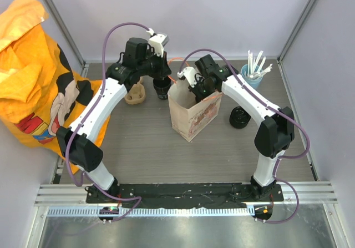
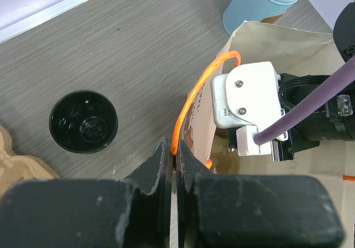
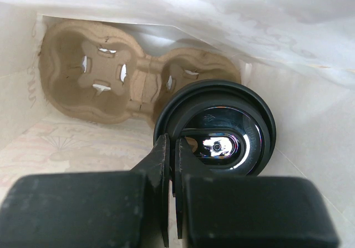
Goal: Pack the takeout coffee
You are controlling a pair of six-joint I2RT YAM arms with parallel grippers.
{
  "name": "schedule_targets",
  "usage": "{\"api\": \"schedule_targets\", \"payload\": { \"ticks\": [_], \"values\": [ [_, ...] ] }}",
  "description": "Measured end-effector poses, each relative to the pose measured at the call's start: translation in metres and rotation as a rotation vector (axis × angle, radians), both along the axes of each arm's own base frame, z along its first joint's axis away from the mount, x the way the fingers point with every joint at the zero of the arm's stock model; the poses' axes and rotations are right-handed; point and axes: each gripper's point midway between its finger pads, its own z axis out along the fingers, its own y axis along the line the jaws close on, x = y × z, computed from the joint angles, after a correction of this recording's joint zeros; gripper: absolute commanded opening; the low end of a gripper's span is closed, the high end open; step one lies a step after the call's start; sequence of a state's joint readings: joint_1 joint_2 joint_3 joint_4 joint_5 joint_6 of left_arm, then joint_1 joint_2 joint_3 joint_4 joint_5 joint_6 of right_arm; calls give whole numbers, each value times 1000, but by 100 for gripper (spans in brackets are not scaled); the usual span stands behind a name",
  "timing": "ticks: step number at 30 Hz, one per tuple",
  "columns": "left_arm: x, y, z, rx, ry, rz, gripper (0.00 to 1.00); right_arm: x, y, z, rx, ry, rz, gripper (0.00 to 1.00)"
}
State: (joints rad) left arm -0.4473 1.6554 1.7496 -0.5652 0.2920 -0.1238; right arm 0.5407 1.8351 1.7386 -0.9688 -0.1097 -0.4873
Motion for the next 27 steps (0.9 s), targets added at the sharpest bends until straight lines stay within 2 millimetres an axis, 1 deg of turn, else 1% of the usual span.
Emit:
{"api": "schedule_targets", "payload": {
  "ticks": [27],
  "values": [
    [0, 0, -1, 1, 3, 0, 0, 12, -5, -8, 11, -25, -25, 1]
  ]
}}
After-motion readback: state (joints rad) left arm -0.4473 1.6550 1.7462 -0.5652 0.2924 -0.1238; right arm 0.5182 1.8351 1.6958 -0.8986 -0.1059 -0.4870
